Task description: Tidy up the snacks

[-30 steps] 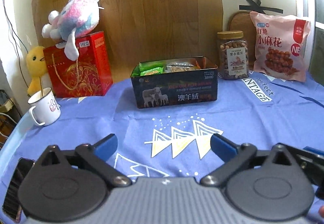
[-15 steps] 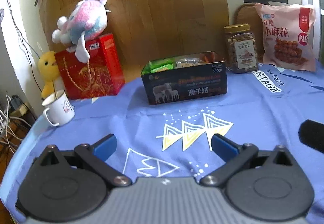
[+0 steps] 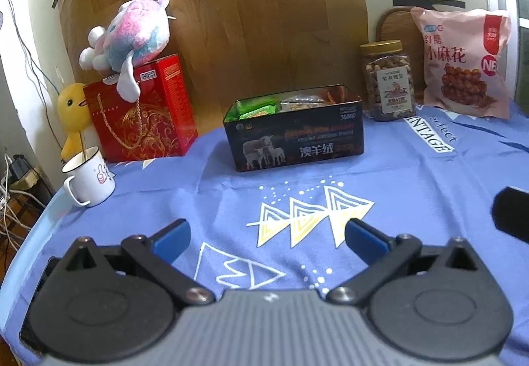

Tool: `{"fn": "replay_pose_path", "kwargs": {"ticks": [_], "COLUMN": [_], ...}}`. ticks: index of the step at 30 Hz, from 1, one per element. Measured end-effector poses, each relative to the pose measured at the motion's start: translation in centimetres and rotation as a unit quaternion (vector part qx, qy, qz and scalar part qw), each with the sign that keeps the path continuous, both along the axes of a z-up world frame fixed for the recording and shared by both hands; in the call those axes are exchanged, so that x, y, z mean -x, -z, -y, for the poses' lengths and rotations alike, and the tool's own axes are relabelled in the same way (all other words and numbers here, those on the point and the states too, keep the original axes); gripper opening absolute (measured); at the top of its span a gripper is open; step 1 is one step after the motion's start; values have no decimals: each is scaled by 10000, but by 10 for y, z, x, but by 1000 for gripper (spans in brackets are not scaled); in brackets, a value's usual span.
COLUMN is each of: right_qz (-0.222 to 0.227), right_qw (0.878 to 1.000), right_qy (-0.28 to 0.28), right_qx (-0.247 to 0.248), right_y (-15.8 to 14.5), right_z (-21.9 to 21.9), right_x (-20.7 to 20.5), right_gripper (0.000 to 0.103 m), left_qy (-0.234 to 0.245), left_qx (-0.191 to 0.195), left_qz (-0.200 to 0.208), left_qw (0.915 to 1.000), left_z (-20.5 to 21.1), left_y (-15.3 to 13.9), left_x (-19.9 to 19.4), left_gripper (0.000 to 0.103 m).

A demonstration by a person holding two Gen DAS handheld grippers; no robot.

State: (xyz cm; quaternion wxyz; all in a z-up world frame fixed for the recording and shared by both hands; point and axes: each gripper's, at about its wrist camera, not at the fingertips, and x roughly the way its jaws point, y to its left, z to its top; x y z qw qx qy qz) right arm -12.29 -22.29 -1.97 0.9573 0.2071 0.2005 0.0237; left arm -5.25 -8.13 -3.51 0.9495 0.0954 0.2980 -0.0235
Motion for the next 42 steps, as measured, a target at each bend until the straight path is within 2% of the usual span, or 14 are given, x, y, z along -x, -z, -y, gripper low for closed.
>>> {"fn": "replay_pose_path", "kwargs": {"ticks": [4,8,14,21,25,33,39,42], "right_qz": [-101,3,346,510,392,383,264,242], "right_qw": [9999,9999,9980,9945,9963,9967,9982,9984], "right_qy": [6,48,327,471,370,287,235,227], "right_qx": [27,163,416,788,671,661,487,453], "right_y": [-2,-11,-33,-41,-35,-34,-27,-24], "right_z": [3,10,31,39,41,35,37,37], "right_x": [-3,3,21,30,28,30,25,25], "right_gripper": [103,103,103,103,103,103,103,103], "left_qy": [110,286,592,696,705,614,432,468], "left_qx": [229,500,1052,1310,1132,1021,655,619], "left_qz": [153,261,110,130,177,207,334,297], "left_qw": [9996,9980,9926,9889,9909,9927,9964,9965], "left_z": [0,2,3,3,12,14,17,16], "left_y": [-7,-15,-25,-29,-28,-27,-22,-21], "left_x": [4,8,11,18,23,26,28,27], "left_gripper": [103,103,103,103,103,103,103,103]}}
